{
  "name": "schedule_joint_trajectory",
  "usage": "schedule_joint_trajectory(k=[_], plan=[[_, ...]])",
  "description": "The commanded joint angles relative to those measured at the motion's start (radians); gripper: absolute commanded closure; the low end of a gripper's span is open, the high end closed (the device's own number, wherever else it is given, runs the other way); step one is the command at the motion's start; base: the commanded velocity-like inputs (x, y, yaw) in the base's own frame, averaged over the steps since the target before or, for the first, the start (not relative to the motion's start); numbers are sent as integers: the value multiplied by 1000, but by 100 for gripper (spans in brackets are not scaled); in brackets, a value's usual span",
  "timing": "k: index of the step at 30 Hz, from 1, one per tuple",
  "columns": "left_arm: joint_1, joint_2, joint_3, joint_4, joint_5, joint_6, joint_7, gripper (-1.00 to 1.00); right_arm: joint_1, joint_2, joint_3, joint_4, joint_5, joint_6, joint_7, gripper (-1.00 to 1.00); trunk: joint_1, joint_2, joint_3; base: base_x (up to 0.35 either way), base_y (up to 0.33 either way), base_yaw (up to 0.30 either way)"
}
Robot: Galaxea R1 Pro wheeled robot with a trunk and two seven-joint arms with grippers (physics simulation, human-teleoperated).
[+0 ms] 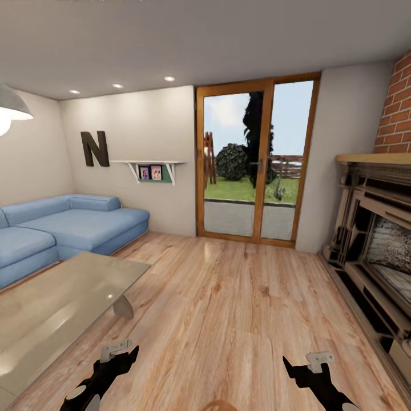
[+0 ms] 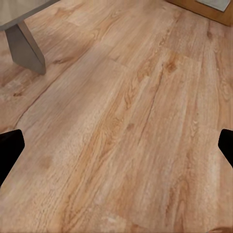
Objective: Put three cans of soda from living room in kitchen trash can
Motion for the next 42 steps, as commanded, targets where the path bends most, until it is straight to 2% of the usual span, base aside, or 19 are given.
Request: schedule_joint_trajectory(k=[1, 9, 25, 42], plan=[[0, 0, 0, 0, 0, 0, 0, -100, 0, 0, 0, 0, 0, 0, 0, -100, -4, 7, 3, 0, 0, 0], [0, 0, 0, 0, 0, 0, 0, -100, 0, 1, 1, 0, 0, 0, 0, -100, -35, 63, 28, 0, 0, 0], [0, 0, -1, 0, -2, 1, 0, -100, 0, 1, 1, 0, 0, 0, 0, -100, -35, 63, 28, -24, 0, 0], [0, 0, -2, 0, -2, 1, 0, -100, 0, 1, 1, 0, 0, 0, 0, -100, -35, 63, 28, -281, 0, 0]])
